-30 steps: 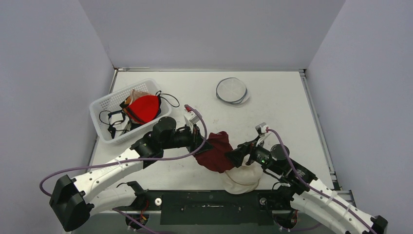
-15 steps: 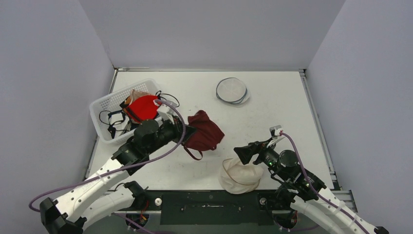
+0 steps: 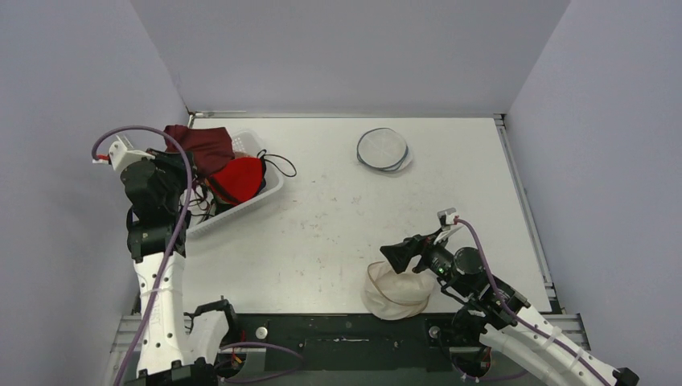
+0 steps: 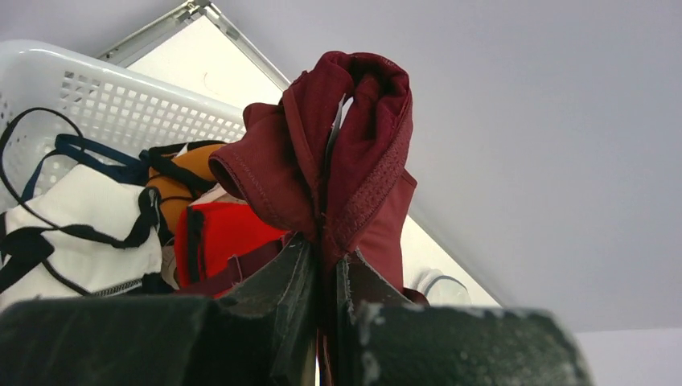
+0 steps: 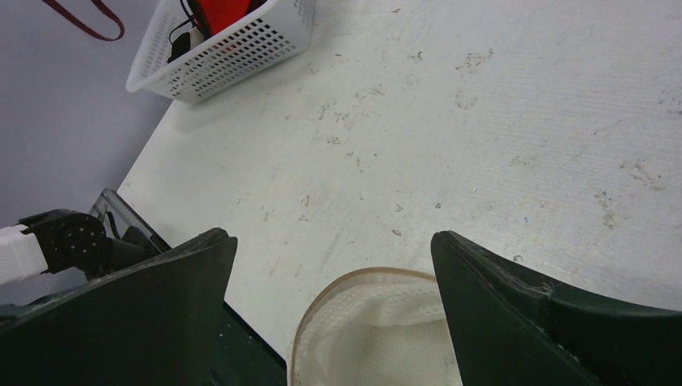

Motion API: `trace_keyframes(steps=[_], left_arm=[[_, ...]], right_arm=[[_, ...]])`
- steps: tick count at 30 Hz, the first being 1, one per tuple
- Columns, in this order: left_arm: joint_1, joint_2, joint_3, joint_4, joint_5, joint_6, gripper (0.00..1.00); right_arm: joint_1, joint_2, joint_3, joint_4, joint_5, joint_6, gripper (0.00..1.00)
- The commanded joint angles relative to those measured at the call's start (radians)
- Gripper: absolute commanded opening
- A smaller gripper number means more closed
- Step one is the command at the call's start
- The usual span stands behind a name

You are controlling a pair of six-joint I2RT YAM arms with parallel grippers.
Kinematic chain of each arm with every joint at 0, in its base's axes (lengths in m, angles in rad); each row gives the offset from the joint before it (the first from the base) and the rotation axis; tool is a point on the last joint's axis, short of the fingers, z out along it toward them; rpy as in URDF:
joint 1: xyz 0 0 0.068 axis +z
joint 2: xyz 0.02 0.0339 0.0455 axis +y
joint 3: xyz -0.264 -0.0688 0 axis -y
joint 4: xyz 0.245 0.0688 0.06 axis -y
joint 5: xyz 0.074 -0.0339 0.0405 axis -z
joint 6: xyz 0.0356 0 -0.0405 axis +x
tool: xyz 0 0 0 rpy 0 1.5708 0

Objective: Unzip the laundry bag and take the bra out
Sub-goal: Place the bra in the bin.

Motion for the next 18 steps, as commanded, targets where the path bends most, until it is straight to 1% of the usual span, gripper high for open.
trace_keyframes(steps=[1,2,6,15,18], left_arm=[[0.063,0.055,-0.014,0.197,0.126,-0.02,0.0],[0.075,0.055,-0.041,0.236,0.121,-0.011,0.0],[0.098,0.032,-0.199,0.426,-0.003,0.022,0.0],[0.149,0.127,-0.444,0.792,-0.009,0.008,0.0],[0.164,0.167,-0.506,0.877,-0.029,0.004,0.0]], right_arm=[[-0.005,-0.024,-0.012,0.083,-0.064,0.005,0.97],[-0.005,-0.038,-0.017,0.084,-0.072,0.006,0.98],[-0.004,-0.087,-0.038,0.073,-0.097,0.014,0.98],[-0.004,-0.128,-0.061,0.035,-0.117,0.012,0.98],[-0.004,-0.134,-0.066,0.037,-0.117,0.01,0.98]])
